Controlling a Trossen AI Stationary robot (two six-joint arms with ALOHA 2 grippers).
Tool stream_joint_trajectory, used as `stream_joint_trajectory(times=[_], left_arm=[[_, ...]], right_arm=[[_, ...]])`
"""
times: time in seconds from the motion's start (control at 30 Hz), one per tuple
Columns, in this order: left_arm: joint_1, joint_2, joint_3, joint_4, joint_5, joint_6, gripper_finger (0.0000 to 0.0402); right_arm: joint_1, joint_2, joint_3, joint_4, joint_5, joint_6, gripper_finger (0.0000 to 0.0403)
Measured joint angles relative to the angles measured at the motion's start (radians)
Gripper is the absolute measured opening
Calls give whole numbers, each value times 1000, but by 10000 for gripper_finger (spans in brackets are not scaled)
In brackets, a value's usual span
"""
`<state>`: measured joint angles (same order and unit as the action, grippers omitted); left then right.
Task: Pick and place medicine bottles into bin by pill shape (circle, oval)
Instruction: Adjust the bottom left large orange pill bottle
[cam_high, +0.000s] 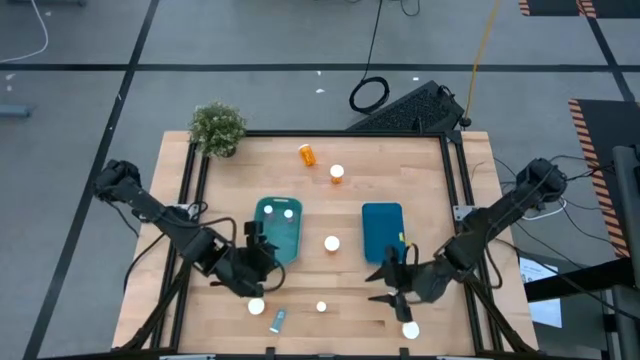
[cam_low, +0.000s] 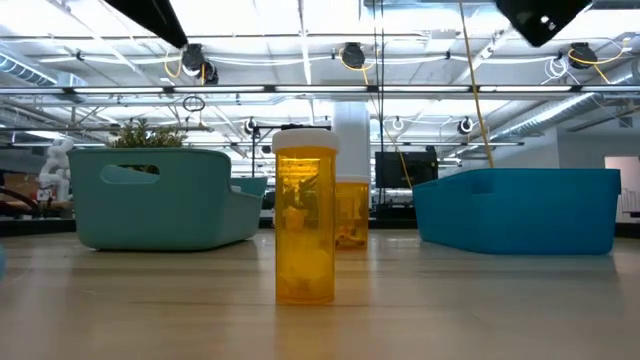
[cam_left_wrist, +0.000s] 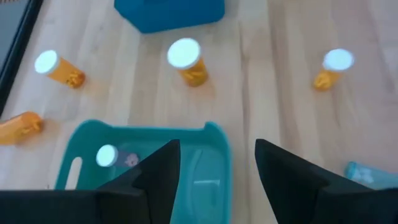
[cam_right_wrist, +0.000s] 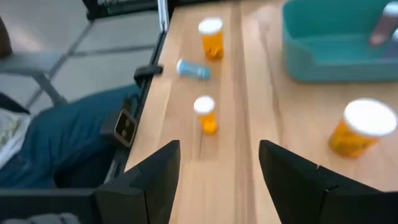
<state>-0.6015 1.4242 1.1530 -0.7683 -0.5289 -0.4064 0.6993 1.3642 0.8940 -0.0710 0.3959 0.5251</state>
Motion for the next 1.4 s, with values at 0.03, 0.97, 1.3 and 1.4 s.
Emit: stream_joint_trajectory(times=[0.03,0.97,1.3,1.4], left_arm=[[-7,0,0,9,-3,0,212],[18,-2,0,58,-86,172,212],[-43,-7,0,-128,21,-25,212],[-90,-14,0,-107,77,-67,212]], right_arm=[[9,9,20,-44,1,22,212],[-167,485,490,-63,-165,-347,212],[-273,556,552,-40,-270,-455,212],[-276,559,552,-33,-269,-476,212]])
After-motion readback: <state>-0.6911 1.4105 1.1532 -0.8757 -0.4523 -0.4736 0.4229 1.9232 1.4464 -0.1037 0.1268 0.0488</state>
